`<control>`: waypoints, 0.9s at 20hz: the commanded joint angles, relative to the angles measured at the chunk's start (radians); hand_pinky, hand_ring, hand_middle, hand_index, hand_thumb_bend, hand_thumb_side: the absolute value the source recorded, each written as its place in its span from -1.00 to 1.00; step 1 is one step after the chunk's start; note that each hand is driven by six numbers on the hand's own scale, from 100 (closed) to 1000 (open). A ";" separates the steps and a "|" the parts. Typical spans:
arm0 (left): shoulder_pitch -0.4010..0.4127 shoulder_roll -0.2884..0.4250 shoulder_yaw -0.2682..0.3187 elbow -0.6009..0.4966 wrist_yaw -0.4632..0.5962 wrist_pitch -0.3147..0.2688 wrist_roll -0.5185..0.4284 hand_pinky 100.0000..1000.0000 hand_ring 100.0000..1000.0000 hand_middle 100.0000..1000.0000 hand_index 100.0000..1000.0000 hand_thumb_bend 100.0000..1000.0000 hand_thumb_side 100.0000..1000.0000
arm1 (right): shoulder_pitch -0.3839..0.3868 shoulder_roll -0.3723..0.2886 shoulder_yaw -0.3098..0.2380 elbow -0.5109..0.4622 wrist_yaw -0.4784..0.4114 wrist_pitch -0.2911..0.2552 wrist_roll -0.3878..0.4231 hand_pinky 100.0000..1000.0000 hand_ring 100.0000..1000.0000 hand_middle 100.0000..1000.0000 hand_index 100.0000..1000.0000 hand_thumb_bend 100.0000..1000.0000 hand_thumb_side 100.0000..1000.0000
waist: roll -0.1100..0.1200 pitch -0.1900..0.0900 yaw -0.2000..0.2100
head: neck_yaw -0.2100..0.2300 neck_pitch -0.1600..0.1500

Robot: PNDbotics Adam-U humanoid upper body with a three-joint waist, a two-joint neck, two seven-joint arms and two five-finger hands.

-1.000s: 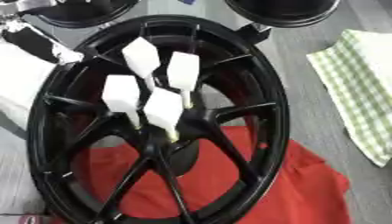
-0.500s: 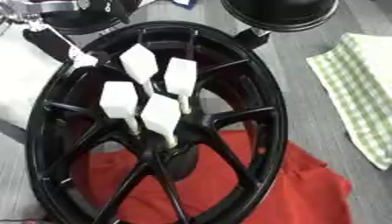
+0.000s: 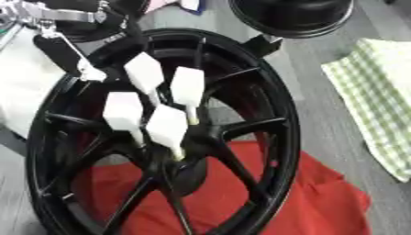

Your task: Pull the pin out of the wheel hub.

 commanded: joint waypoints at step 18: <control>-0.056 -0.017 0.017 -0.012 0.165 0.059 -0.098 0.67 0.71 0.68 0.72 -0.52 -0.42 | -0.011 -0.005 -0.005 0.000 -0.010 -0.007 0.005 0.68 0.49 0.38 0.39 -1.00 -0.37 | 0.004 -0.008 -0.011 | 0.014 0.008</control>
